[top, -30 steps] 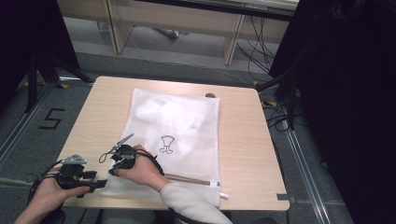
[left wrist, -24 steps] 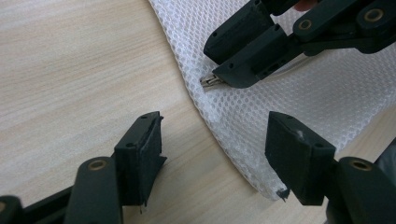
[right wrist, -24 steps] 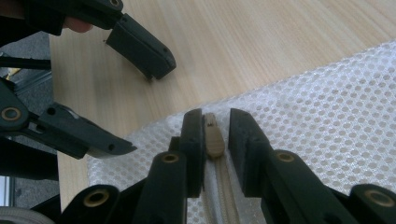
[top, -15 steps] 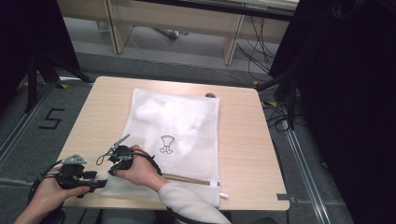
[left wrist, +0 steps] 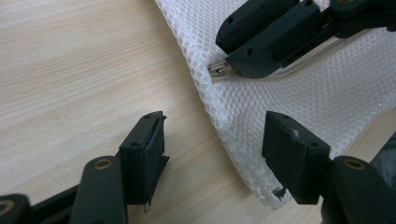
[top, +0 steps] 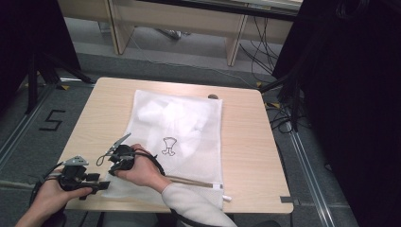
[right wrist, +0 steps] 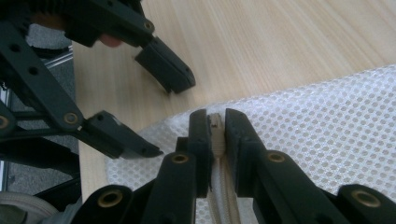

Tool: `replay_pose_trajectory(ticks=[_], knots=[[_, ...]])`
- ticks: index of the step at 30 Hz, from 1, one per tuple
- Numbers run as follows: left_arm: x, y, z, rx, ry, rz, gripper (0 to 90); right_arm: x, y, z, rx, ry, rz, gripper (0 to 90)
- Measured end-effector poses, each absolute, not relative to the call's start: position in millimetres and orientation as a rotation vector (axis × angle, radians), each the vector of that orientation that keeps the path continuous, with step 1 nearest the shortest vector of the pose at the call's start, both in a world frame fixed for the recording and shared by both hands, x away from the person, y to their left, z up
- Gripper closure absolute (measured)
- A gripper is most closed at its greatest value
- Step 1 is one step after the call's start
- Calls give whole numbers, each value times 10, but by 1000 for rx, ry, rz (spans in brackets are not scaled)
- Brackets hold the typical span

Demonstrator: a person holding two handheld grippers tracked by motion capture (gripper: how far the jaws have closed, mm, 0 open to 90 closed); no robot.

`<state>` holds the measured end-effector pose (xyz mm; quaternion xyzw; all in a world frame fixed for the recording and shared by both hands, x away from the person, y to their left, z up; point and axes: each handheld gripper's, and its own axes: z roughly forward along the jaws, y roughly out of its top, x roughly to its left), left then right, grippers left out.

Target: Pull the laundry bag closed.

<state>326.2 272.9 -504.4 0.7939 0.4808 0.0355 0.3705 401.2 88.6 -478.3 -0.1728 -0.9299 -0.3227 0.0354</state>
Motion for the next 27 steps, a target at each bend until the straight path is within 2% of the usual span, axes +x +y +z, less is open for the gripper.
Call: replay_pose_trajectory(ticks=[4, 13, 22, 27], knots=[[3279, 2692, -5043, 2022, 1229, 70, 421, 4005, 870, -4714, -521, -2861, -997, 820], [3327, 2656, -5055, 1977, 1219, 26, 558, 3994, 841, -4644, -502, -2867, -1007, 820], [3326, 2626, -5046, 1984, 1230, 6, 772, 3989, 835, -4653, -484, -2879, -998, 819], [3328, 2625, -5012, 1952, 1283, -51, 833, 3982, 826, -4651, -486, -2883, -980, 820]])
